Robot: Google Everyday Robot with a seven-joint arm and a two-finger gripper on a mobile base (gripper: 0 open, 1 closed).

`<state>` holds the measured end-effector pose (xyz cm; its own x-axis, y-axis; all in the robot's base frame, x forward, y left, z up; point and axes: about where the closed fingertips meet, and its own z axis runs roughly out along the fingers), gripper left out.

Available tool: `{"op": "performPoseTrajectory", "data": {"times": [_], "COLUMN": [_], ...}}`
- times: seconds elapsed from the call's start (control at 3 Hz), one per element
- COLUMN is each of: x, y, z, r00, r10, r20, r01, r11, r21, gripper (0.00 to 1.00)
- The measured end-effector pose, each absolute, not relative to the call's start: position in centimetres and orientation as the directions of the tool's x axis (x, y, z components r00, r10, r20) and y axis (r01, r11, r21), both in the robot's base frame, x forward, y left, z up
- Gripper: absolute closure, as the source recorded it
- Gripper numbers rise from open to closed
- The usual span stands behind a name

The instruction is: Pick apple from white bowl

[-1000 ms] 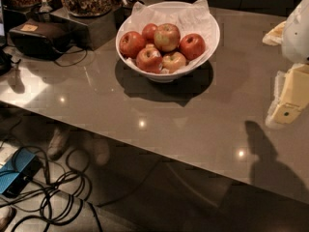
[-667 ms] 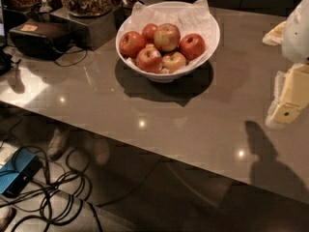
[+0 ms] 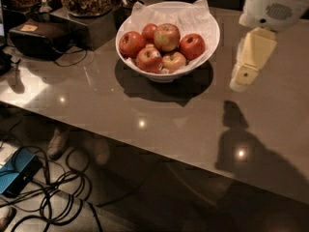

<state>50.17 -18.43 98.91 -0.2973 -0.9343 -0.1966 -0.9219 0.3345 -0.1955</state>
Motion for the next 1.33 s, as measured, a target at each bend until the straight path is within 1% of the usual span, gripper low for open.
{"op": "performPoseTrajectory", "data": {"times": [0.33,0.67,1.0,1.33], "x": [53.0,53.6,55.4,58.6], "y": [-15.1,-14.4,-13.5,-11.6], "z": [99.8,100.1,99.8,100.0], "r00": [-0.25,-0.238,-0.249,-0.257], "r10": [-0.952,-0.951,-0.931,-0.917], "r20": [-0.178,-0.197,-0.265,-0.305], "r01": [-0.931,-0.927,-0.929,-0.932], "r11": [0.287,0.283,0.307,0.318], "r21": [-0.225,-0.248,-0.205,-0.173], "gripper": [0.0,0.0,0.0,0.0]}}
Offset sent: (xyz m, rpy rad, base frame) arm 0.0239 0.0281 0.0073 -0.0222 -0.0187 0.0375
